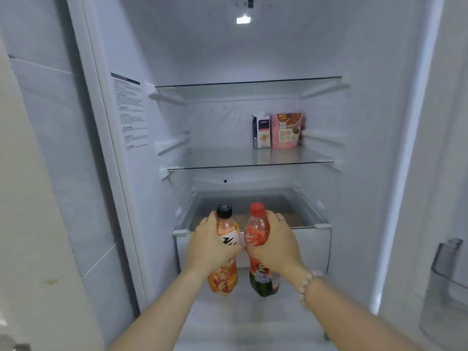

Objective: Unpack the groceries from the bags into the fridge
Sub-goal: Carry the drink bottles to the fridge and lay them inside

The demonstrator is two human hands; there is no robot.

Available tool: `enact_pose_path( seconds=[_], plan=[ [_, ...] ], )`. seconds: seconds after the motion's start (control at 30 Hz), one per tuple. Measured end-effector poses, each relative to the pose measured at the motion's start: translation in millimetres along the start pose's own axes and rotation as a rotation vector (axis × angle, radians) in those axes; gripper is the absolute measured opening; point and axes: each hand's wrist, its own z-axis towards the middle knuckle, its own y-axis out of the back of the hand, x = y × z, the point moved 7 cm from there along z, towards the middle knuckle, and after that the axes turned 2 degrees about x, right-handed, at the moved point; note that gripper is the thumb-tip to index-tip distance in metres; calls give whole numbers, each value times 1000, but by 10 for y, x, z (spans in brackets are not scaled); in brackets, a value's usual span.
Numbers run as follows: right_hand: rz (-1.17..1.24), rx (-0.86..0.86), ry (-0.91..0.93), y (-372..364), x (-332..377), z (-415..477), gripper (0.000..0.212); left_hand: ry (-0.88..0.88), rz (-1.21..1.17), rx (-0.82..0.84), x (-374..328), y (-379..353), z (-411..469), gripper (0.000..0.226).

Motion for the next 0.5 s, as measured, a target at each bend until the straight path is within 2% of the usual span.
enact_pose_path(
  seconds=[0.2,0.33,0.5],
  plan=[
    [30,-147,-132,-136,-392,149,65,-9,-1,59,246,-408,258,51],
    [10,-151,-128,-205,-474,198,70,-30,-39,112,266,-545,292,49],
    [1,-132,-114,-235,-583,230,70,-21,-41,101,271,-542,295,49]
  ],
)
